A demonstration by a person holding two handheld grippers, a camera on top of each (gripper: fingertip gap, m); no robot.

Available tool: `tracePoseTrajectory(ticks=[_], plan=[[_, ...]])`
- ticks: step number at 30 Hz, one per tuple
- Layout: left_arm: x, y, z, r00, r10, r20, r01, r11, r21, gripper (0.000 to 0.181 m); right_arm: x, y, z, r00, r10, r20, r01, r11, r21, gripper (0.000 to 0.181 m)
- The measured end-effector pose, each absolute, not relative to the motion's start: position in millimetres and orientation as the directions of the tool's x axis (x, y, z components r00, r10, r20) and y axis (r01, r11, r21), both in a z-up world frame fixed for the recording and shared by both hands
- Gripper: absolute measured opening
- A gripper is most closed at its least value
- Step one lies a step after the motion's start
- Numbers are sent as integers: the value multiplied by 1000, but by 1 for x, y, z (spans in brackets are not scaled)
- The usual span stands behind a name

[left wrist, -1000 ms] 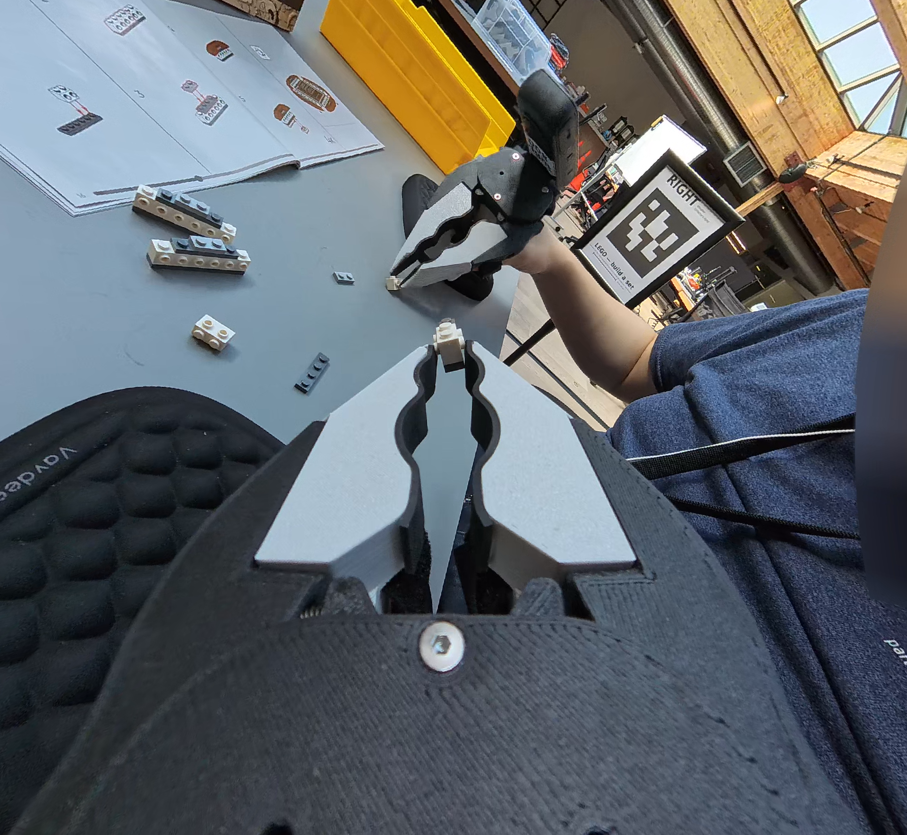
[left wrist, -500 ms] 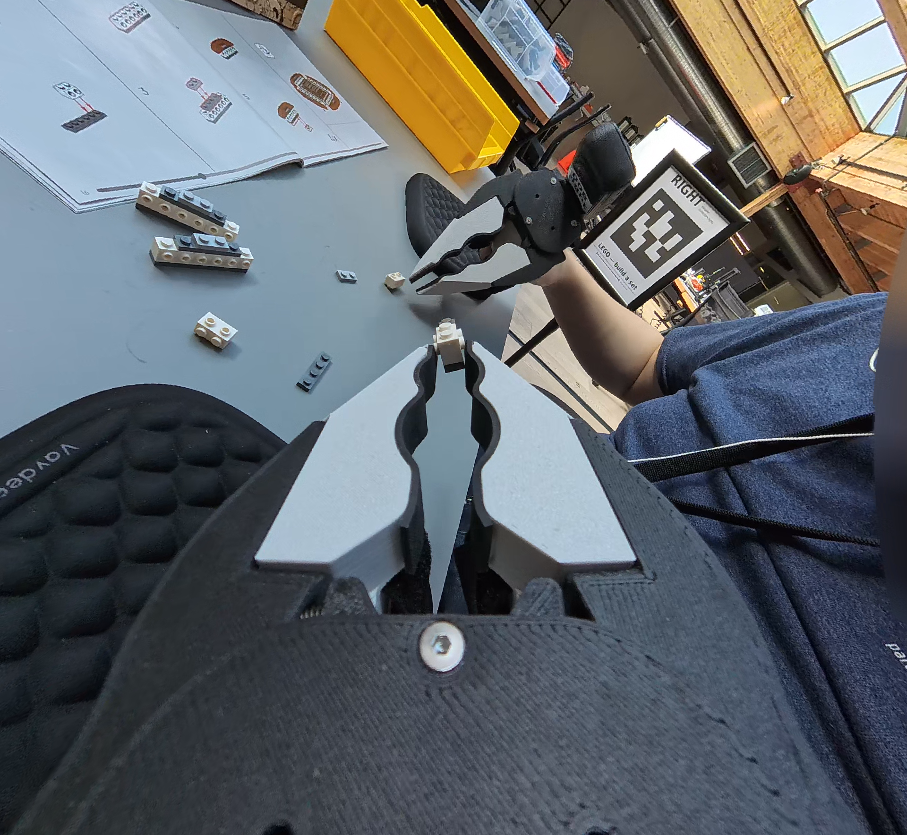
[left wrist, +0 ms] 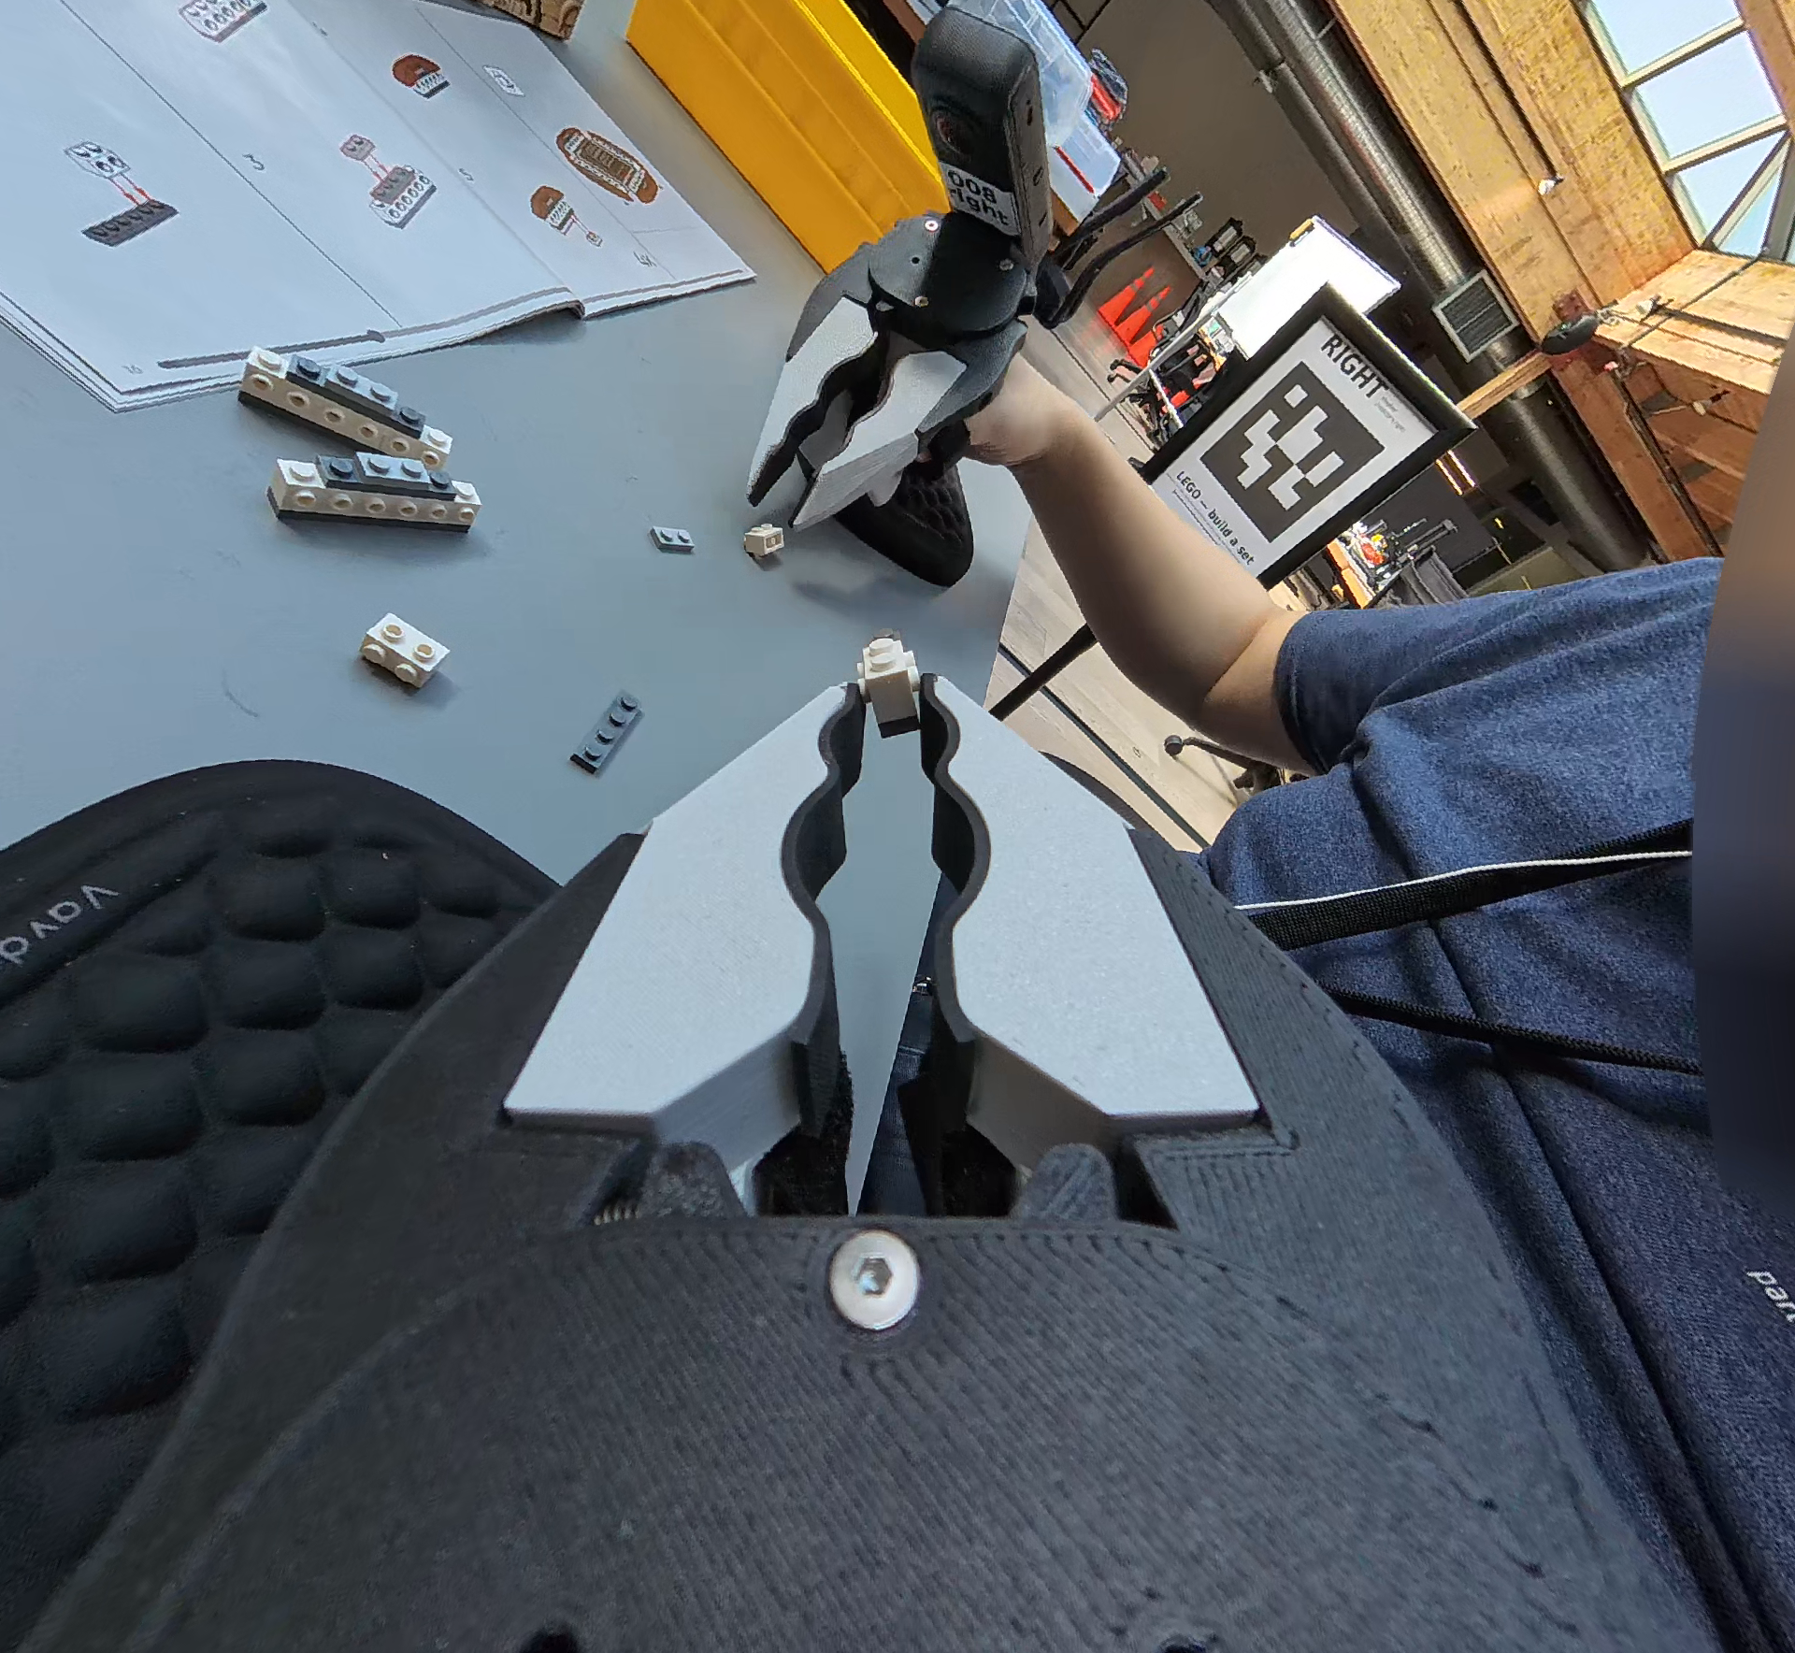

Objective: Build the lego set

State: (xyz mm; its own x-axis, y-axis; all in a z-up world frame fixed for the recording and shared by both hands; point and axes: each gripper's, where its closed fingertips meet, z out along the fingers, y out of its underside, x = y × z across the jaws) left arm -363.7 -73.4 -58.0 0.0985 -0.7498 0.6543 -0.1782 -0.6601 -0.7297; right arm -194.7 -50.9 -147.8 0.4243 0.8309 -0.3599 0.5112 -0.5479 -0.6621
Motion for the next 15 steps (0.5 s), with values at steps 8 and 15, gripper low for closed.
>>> tracePoseTrajectory(ticks=[8,15], plan=[[-362,-73,-62,98,-744,661,-185,-666,-723,9,-196,-49,-158,414,824,-386,560,-565,-606,18],[-364,-70,-62,100,-739,666,-177,-672,-719,9,-202,-63,-162,376,891,-253,647,-448,-617,13]])
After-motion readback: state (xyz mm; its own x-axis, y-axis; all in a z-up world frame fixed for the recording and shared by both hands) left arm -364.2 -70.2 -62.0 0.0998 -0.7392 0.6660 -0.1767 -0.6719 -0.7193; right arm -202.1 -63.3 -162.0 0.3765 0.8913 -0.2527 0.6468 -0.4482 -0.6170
